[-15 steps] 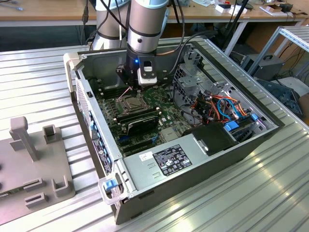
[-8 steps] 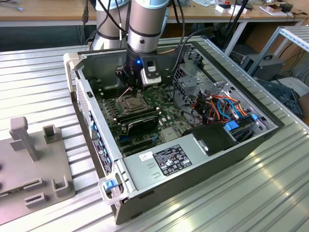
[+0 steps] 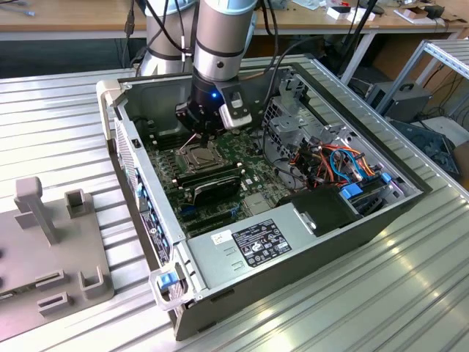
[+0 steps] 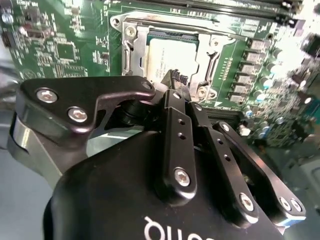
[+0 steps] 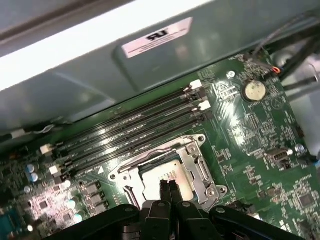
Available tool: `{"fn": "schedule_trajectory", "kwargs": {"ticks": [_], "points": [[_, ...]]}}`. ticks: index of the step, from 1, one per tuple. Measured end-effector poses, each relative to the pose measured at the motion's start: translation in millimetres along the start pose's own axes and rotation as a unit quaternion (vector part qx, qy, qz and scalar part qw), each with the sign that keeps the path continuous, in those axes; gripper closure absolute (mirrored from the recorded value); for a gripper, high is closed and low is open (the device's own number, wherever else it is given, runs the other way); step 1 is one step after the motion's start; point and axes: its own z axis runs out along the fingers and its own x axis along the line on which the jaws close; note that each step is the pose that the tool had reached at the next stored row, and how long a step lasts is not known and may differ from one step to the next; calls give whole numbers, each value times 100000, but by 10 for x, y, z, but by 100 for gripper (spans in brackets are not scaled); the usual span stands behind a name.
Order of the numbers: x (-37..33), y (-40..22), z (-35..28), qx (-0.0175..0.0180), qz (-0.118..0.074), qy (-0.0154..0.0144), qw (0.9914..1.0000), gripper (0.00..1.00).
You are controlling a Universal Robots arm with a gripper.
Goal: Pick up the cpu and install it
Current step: 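Install the first cpu locking lever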
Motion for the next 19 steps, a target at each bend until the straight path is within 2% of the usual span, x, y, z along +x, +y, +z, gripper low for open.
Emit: {"fn": "schedule_trajectory", "kwargs": {"ticks": [3,6,7,9,10,11,12,14,16,17,19], "points": [[0,0,8,8,-3293,59,99946,89],[0,0,16,11,-6477,123,99790,89],[0,0,21,6,-8194,156,99664,89],[0,0,27,1,-10368,201,99461,89],[0,0,32,-6,-11749,229,99307,89],[0,0,35,-8,-12525,246,99212,89],[0,-1,39,-15,-13582,267,99073,89],[0,-1,52,-44,-16088,262,98697,89],[0,-1,67,-74,-18860,219,98205,89],[1,-1,68,118,-20044,192,97970,89],[5,-2,69,244,-20208,128,97937,89]]}}
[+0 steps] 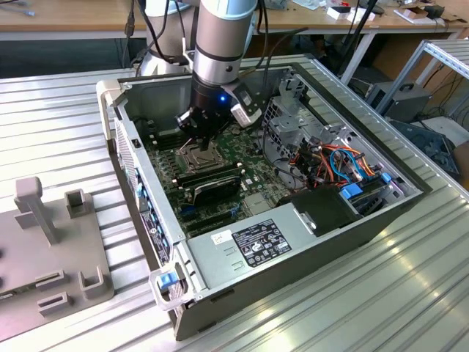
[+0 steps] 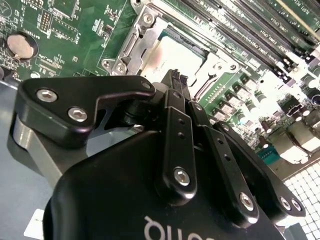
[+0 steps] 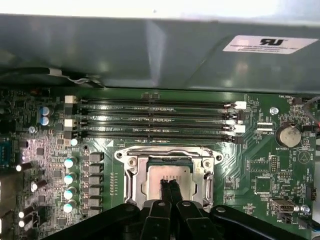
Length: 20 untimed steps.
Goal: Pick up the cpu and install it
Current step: 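Install the first cpu locking lever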
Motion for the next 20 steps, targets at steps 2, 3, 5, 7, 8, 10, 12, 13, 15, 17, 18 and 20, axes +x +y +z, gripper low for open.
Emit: {"fn": "schedule_trajectory", "kwargs": {"ticks": [2,3,5,7,8,10,12,13,15,17,18,20], "points": [[21,1,0,8,-12,-316,99999,89],[33,1,0,16,-19,-522,99999,89],[41,1,0,26,-40,-1151,99993,89],[43,2,1,36,-53,-1829,99983,89],[43,2,1,35,-58,-1856,99983,89],[43,2,0,46,-66,-1852,99983,89],[43,2,0,56,-73,-1848,99983,89],[43,2,0,55,-75,-1849,99983,89],[44,2,-1,59,-55,-1845,99983,89],[43,2,-18,69,1,-1845,99983,89],[43,2,-29,58,18,-1849,99983,89],[43,2,-43,60,46,-1852,99983,89]]}}
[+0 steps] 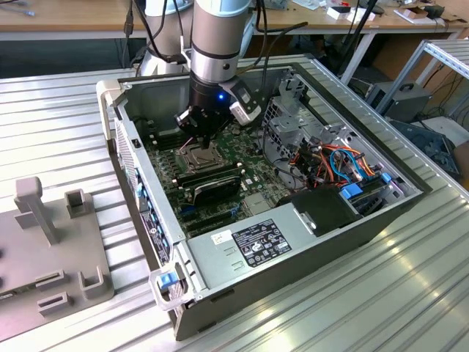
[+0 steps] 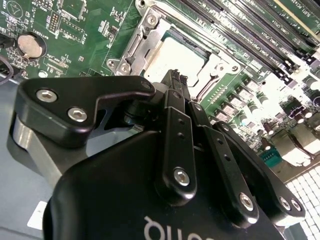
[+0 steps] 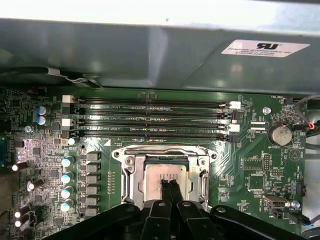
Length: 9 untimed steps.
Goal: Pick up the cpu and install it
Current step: 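Install the first cpu locking lever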
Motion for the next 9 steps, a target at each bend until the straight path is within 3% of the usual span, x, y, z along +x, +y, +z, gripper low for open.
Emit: {"fn": "schedule_trajectory", "kwargs": {"ticks": [5,9], "points": [[1,6,-1,15,34,8,100000,89],[-1,44,0,11,37,2,100000,89]]}}
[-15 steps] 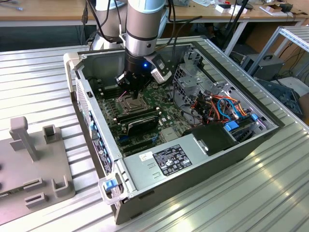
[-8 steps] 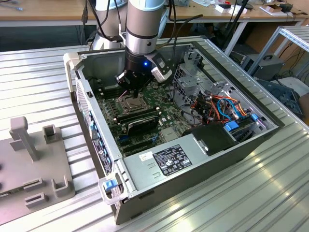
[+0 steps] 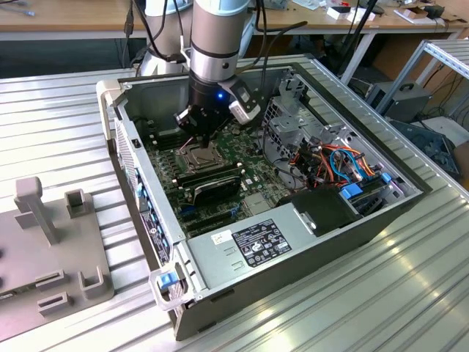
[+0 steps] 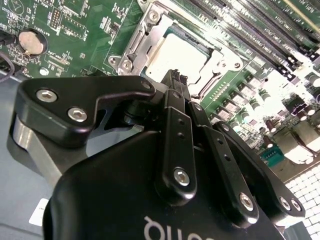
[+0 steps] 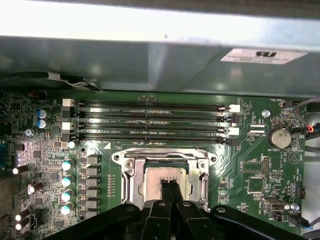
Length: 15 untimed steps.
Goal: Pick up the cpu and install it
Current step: 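Install the first cpu locking lever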
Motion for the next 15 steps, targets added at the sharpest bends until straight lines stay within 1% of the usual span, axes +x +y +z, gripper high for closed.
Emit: {"fn": "schedule_trajectory", "kwargs": {"ticks": [3,8,11,12,15], "points": [[-1,2,-12,0,25,2,100000,89],[-3,2,-70,7,152,-3,100000,89],[-2,3,-70,6,178,-6,100000,89],[6,4,-70,10,186,-6,100000,89],[61,6,-72,12,170,-72,100000,89]]}}
